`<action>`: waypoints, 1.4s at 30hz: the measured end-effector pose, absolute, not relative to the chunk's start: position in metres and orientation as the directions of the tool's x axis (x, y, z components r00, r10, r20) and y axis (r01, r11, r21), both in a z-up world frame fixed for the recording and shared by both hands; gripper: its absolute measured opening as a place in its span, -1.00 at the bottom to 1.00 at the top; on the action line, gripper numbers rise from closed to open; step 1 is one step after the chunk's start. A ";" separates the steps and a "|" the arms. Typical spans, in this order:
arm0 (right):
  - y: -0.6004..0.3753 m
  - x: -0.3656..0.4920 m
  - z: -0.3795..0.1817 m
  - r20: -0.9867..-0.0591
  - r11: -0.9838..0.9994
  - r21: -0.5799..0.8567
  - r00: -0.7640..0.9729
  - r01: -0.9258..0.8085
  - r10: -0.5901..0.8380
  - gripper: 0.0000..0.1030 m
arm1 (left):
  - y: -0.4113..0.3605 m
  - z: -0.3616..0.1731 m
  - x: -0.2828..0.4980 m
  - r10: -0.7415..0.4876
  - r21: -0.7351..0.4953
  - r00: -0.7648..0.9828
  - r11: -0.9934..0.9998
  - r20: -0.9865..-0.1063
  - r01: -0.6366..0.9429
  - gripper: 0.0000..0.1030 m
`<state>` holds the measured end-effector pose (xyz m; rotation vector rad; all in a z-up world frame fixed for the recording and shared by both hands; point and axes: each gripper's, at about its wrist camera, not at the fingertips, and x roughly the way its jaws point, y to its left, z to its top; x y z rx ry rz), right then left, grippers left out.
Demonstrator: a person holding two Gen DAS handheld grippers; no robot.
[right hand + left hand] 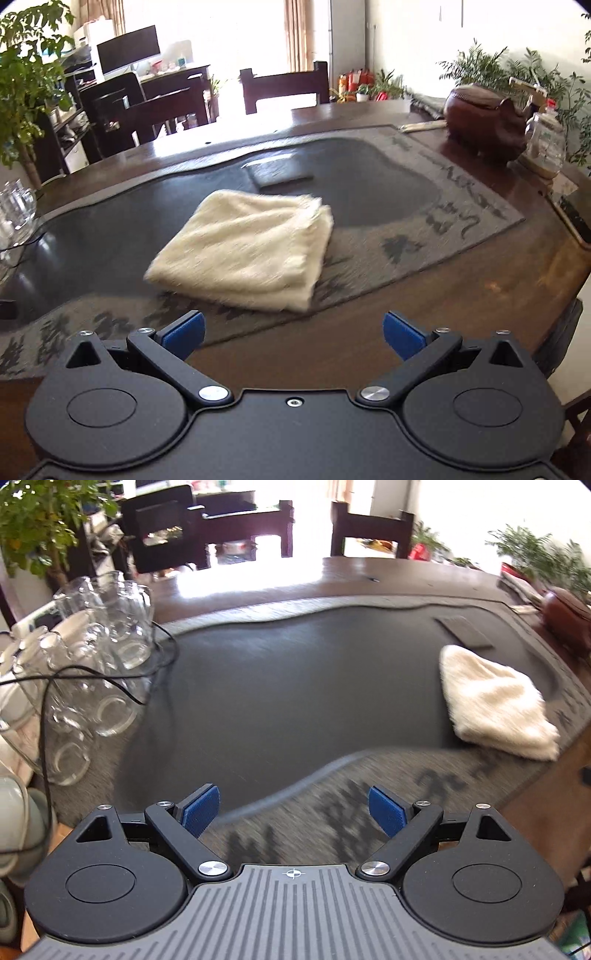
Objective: Fold towel
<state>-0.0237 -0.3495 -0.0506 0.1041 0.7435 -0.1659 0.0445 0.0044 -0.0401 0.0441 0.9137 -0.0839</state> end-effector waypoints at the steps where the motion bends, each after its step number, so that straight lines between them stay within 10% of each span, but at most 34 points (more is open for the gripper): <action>1: -0.359 -0.018 -0.051 -0.671 0.980 0.022 0.729 0.198 -0.132 1.00 | 0.006 -0.041 0.049 -0.046 0.010 0.619 0.996 -0.784 0.087 0.72; 20: -0.562 0.148 -0.112 -0.633 0.915 -0.035 0.700 0.401 -0.331 1.00 | 0.025 -0.091 0.125 0.141 0.138 0.702 0.989 -0.698 -0.062 0.72; 42: -0.582 0.183 -0.138 -0.636 0.932 -0.024 0.714 0.362 -0.294 1.00 | 0.029 -0.113 0.148 0.133 0.108 0.741 0.991 -0.658 -0.082 0.73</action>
